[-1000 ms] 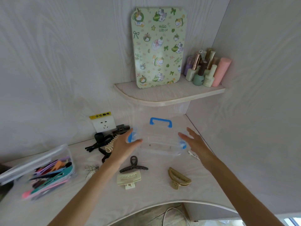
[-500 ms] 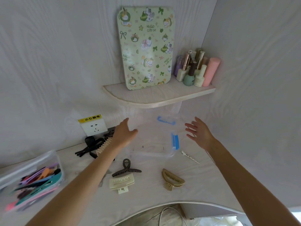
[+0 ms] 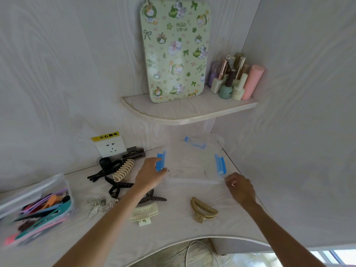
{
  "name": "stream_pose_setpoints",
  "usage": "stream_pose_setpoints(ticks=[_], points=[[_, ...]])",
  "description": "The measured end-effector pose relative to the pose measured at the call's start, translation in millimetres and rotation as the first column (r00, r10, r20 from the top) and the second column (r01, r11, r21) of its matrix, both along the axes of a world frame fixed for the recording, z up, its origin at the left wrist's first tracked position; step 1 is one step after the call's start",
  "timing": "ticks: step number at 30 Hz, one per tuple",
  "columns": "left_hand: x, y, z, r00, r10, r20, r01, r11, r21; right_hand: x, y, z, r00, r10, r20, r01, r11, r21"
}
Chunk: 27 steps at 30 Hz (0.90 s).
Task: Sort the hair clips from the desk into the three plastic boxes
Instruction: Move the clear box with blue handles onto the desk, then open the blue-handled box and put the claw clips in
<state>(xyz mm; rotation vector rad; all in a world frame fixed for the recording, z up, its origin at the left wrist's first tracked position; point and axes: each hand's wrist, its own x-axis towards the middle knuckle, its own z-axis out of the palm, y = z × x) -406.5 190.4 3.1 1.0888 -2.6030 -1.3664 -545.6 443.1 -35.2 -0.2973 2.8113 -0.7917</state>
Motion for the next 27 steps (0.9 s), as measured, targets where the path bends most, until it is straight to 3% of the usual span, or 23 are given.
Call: stream_pose_setpoints(ticks=[2,4,7,10,15,21,27], points=[[9,3,-1,0.999,0.022,-0.042,-0.021,1.0,0.02,3,4,18,0.987,-0.158,0.034,0.162,0.963,-0.217],[26,4,-1,0.996,0.016,-0.084,-0.017,1.0,-0.015,16,3,46,0.97,-0.239,-0.047,0.204,0.903,-0.379],[62,1,-4,0.995,-0.042,-0.089,0.03,0.991,-0.132,48,-28,93,0.984,-0.061,-0.168,-0.035,0.858,-0.513],[101,-16,-11,0.998,-0.055,-0.037,0.045,0.973,-0.225,80,-91,108,0.931,0.344,-0.119,-0.357,0.798,-0.485],[174,-40,-25,0.999,0.036,0.021,-0.029,0.96,-0.278,143,-219,81,0.667,0.744,-0.043,-0.696,0.601,-0.393],[235,-56,-36,0.99,0.131,0.057,-0.112,0.958,-0.263,231,-317,44,0.376,0.924,-0.063,-0.916,0.361,-0.175],[268,-71,-44,0.965,0.212,0.156,-0.176,0.96,-0.217,251,-329,33,0.318,0.946,-0.058,-0.942,0.308,-0.137]])
